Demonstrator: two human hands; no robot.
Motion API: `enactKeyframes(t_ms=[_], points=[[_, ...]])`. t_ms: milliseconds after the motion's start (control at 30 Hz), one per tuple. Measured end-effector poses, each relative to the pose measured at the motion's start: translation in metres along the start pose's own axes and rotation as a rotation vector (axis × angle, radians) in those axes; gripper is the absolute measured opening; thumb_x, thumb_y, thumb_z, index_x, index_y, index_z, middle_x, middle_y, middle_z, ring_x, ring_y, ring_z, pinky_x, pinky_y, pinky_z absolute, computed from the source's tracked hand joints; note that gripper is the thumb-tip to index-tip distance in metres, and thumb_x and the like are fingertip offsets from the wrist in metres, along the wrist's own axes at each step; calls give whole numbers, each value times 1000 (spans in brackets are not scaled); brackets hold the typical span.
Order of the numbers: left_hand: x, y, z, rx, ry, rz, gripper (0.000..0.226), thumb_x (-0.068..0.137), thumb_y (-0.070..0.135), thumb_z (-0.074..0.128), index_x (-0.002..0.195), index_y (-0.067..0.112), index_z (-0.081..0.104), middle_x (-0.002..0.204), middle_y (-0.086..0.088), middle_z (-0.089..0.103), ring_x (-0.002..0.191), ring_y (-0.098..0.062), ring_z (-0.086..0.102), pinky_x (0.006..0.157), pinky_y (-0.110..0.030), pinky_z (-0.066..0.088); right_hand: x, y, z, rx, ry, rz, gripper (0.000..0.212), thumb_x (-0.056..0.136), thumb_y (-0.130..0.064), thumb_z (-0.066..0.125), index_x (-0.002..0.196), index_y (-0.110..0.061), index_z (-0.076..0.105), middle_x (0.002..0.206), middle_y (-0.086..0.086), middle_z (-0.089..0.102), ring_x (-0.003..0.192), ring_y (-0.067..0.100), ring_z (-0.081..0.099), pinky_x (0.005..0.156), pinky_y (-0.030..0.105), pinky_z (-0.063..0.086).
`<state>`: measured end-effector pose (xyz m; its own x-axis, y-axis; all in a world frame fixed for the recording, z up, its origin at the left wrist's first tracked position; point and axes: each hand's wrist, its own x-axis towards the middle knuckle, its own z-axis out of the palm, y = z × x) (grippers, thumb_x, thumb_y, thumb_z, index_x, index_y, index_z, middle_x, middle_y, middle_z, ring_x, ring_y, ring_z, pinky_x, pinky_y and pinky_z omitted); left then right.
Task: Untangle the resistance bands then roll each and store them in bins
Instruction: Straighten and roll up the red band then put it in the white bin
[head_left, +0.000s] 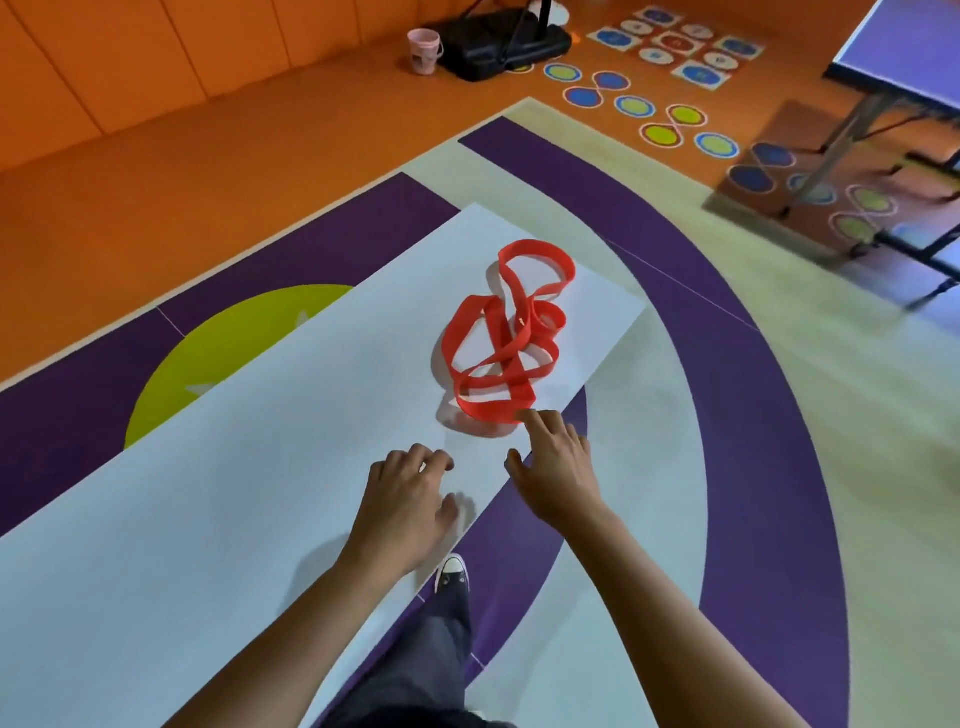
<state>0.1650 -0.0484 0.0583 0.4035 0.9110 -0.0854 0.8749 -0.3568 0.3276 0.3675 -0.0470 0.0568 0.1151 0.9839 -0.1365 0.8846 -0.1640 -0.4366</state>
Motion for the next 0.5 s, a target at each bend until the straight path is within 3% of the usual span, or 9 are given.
enactKeyframes(t_ms=[167, 300, 400, 500], points=[[85, -7, 11, 151, -78, 25, 49, 74, 37, 81, 119, 23, 68, 120, -5, 69, 115, -38, 64, 89, -47, 54, 90, 19, -20, -202, -45, -112, 62, 90, -30, 65, 147, -26, 40, 141, 6, 50, 120, 34, 53, 101, 46, 41], [151, -22, 23, 237, -136, -19, 67, 63, 34, 87, 125, 19, 65, 126, -12, 68, 114, -47, 64, 83, -55, 56, 171, 23, -35, -313, -73, -240, 59, 91, -29, 65, 146, -25, 44, 148, 6, 45, 132, 33, 45, 108, 45, 37], [185, -18, 38, 182, -209, -138, 80, 71, 42, 80, 142, 20, 50, 146, -13, 54, 129, -49, 52, 95, -58, 50, 218, 39, -38, -383, -143, -223, 71, 93, -34, 64, 156, -26, 31, 159, 9, 34, 144, 34, 33, 115, 47, 30], [224, -8, 49, 83, -256, -220, 87, 86, 52, 66, 157, 25, 23, 166, -8, 22, 148, -46, 24, 112, -60, 32, 265, 61, -45, -431, -192, -205, 85, 88, -45, 70, 157, -28, 24, 162, 10, 26, 148, 35, 26, 119, 50, 26]])
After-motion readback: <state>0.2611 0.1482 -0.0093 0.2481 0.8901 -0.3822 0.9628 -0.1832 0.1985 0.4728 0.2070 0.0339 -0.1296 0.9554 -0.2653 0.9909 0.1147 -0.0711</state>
